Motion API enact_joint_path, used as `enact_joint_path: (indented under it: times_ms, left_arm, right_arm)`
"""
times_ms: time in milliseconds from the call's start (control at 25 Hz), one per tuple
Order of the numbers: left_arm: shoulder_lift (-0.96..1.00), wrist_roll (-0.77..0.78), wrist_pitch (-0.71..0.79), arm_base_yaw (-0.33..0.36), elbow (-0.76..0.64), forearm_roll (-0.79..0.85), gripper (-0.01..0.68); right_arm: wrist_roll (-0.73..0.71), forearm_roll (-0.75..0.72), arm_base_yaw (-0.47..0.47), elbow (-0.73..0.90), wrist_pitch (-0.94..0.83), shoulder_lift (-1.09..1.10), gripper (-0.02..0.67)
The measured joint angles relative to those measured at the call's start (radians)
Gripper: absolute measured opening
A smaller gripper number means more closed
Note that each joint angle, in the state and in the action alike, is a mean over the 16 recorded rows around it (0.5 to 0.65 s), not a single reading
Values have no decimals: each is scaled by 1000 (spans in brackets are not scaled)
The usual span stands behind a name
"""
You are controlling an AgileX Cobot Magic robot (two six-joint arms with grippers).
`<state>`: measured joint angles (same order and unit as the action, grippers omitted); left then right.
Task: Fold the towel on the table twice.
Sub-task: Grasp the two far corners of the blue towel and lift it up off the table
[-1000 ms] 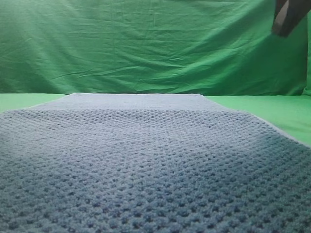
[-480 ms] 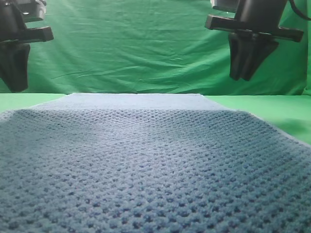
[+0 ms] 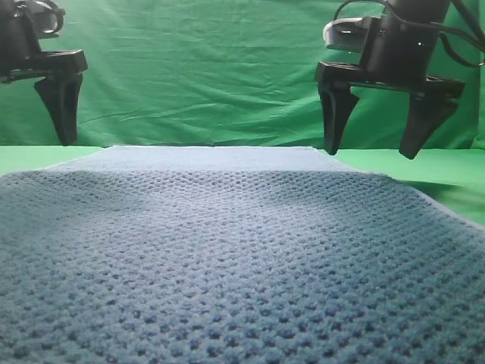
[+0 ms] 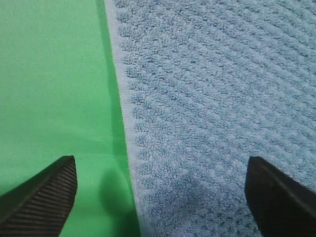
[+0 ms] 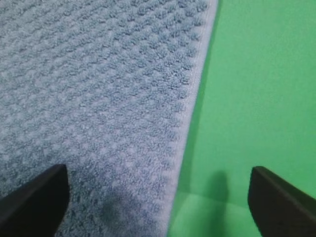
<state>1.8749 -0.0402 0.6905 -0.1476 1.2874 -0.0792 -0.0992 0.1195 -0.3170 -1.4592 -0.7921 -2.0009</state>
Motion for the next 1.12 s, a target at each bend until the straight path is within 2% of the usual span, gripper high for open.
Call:
enact_joint_path:
  times_ms: [160, 480, 640, 880, 1120]
  left_arm:
    - [25, -23, -7, 0, 1, 13, 640]
    - [73, -28, -17, 0, 7, 19, 639]
    - [85, -28, -19, 0, 11, 15, 612]
    - [92, -28, -18, 0, 16, -14, 501]
    - [95, -28, -15, 0, 18, -54, 286]
  right_arm:
    - [0, 0, 0, -2, 15, -28, 643]
    - [-2, 0, 0, -5, 47, -64, 625]
    - [-5, 3, 0, -7, 56, -72, 603]
    - [-42, 41, 0, -10, 44, -75, 537]
    - [-90, 95, 0, -13, 13, -77, 341]
